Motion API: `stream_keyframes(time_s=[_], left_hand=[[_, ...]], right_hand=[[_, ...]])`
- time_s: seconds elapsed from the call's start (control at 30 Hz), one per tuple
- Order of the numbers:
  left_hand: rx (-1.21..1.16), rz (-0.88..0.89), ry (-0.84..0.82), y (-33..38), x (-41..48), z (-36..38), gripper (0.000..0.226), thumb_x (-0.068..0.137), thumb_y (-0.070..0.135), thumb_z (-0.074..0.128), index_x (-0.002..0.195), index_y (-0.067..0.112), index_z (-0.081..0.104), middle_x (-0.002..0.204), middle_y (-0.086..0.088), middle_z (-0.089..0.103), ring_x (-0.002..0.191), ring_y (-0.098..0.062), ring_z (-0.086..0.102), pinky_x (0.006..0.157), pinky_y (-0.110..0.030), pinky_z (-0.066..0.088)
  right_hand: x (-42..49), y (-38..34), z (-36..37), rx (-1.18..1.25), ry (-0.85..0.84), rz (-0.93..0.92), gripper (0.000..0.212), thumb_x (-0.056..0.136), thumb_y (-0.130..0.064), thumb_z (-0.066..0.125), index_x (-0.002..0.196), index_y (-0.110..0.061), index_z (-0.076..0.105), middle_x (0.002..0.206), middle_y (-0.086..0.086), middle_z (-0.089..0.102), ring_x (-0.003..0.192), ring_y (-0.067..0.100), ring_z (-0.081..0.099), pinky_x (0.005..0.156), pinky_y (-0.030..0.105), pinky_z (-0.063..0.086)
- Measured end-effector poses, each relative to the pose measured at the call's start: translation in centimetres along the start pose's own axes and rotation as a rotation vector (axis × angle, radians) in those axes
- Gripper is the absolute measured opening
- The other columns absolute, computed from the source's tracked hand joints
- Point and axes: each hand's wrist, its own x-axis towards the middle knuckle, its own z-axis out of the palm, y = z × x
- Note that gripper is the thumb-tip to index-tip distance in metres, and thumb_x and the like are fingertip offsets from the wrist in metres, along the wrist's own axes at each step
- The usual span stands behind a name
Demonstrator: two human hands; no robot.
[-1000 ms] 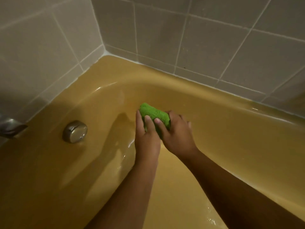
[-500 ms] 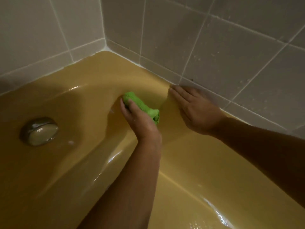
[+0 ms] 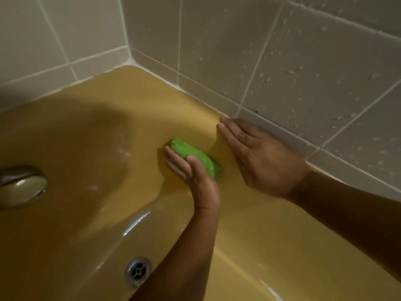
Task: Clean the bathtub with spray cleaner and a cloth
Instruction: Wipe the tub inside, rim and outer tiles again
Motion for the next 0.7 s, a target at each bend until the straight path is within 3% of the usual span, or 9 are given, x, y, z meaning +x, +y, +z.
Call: stream_keyframes(time_s=[0.13,0.17,0.3,0.43,0.57,0.63,0.7], left_hand=[[0.053,-0.104,0.004,-4.3,-0.3,-2.5,0.072,0.1,0.042,0.03,0.164,0.025,0.001,0.165,0.009,-0.002,0.133,0.027,0.01,0.098,0.009,0.013],[0.074,-0.136,0.014,-5.7,-0.3,-3.4,0.074,0.099,0.041,0.031,0.164,0.023,0.002,0.165,0.007,0.0,0.134,0.023,0.013,0.1,0.006,0.016],[0.157,-0.318,0.022,-10.2,-0.9,-6.6,0.07,0.106,0.039,0.037,0.165,0.023,0.003,0.172,-0.005,0.002,0.149,-0.015,0.021,0.113,-0.026,0.022],[0.117,-0.434,0.161,-13.9,-0.8,-6.3,0.09,0.084,0.07,0.036,0.164,0.037,0.012,0.169,-0.006,0.019,0.15,-0.028,0.029,0.125,-0.048,0.025],[-0.164,-0.466,0.149,-7.0,-2.3,-2.0,0.059,0.106,0.048,0.039,0.158,0.054,0.014,0.168,0.005,0.025,0.146,-0.023,0.04,0.124,-0.052,0.029],[-0.238,-0.371,0.07,-2.3,-3.3,-0.1,0.055,0.106,0.047,0.036,0.157,0.057,0.017,0.17,0.013,0.018,0.15,-0.017,0.034,0.125,-0.047,0.026],[-0.271,-0.234,-0.016,1.4,-4.1,1.5,0.05,0.109,0.048,0.033,0.155,0.06,0.017,0.17,0.022,0.01,0.153,-0.009,0.025,0.122,-0.039,0.025]], right_hand=[[-0.1,0.1,0.1,-0.01,-0.012,0.01,0.066,0.1,-0.009,0.047,0.161,0.002,0.025,0.166,0.021,0.03,0.154,0.035,0.029,0.123,0.047,0.032],[0.0,0.1,0.2,-0.018,-0.012,0.005,0.066,0.1,-0.01,0.046,0.161,0.002,0.024,0.167,0.021,0.029,0.154,0.035,0.028,0.123,0.046,0.031],[-0.3,0.2,0.3,-0.025,-0.01,0.019,0.065,0.102,-0.012,0.044,0.162,0.0,0.021,0.168,0.019,0.027,0.156,0.032,0.025,0.125,0.045,0.03],[-0.3,0.3,0.4,0.013,-0.003,0.011,0.066,0.101,-0.011,0.045,0.162,-0.001,0.024,0.168,0.017,0.028,0.156,0.031,0.026,0.126,0.042,0.029],[-1.4,1.0,-0.3,0.096,-0.012,0.003,0.067,0.098,-0.006,0.047,0.162,-0.005,0.028,0.168,0.011,0.031,0.156,0.027,0.026,0.128,0.033,0.021],[-2.9,1.6,-0.8,0.103,-0.011,-0.008,0.066,0.098,-0.004,0.052,0.161,-0.005,0.031,0.167,0.01,0.033,0.155,0.026,0.027,0.127,0.026,0.016],[-4.2,1.9,-1.1,0.091,-0.004,-0.019,0.065,0.099,-0.004,0.055,0.16,-0.005,0.033,0.166,0.011,0.034,0.155,0.027,0.03,0.127,0.028,0.018]])
